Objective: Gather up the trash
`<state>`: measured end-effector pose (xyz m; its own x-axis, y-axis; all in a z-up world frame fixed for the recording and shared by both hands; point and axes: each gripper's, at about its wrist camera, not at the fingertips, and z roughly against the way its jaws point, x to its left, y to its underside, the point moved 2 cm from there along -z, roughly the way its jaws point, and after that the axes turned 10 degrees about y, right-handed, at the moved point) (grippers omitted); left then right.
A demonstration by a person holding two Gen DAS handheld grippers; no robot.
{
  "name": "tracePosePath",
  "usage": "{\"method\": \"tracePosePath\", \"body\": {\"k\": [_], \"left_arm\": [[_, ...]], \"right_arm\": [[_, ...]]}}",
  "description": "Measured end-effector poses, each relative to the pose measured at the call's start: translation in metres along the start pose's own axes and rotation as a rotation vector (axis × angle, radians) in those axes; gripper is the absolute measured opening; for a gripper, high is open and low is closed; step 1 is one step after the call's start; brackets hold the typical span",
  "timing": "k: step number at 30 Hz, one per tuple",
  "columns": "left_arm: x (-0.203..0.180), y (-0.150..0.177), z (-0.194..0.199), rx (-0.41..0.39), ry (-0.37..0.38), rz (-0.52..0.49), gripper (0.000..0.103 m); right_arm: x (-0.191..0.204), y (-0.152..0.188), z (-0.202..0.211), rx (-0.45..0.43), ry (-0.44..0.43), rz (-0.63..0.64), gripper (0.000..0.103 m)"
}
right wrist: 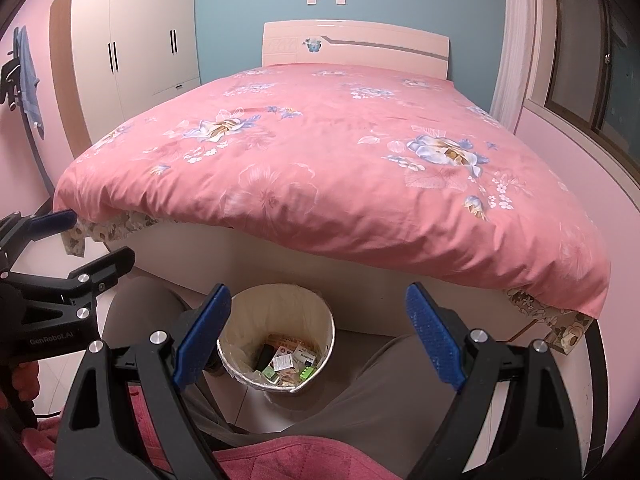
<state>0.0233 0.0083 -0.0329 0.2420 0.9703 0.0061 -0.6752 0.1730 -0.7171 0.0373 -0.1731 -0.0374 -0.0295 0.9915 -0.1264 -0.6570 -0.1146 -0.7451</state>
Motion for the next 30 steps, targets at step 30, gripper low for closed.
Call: {"method": "tracePosePath", "body": {"k": [30], "left_arm": [[-0.0003, -0.0011, 0.0015, -0.002, 0.005, 0.009, 0.097]], "right_arm": [[0.001, 0.0026, -0.0016, 0.015, -0.006, 0.003, 0.088]]}}
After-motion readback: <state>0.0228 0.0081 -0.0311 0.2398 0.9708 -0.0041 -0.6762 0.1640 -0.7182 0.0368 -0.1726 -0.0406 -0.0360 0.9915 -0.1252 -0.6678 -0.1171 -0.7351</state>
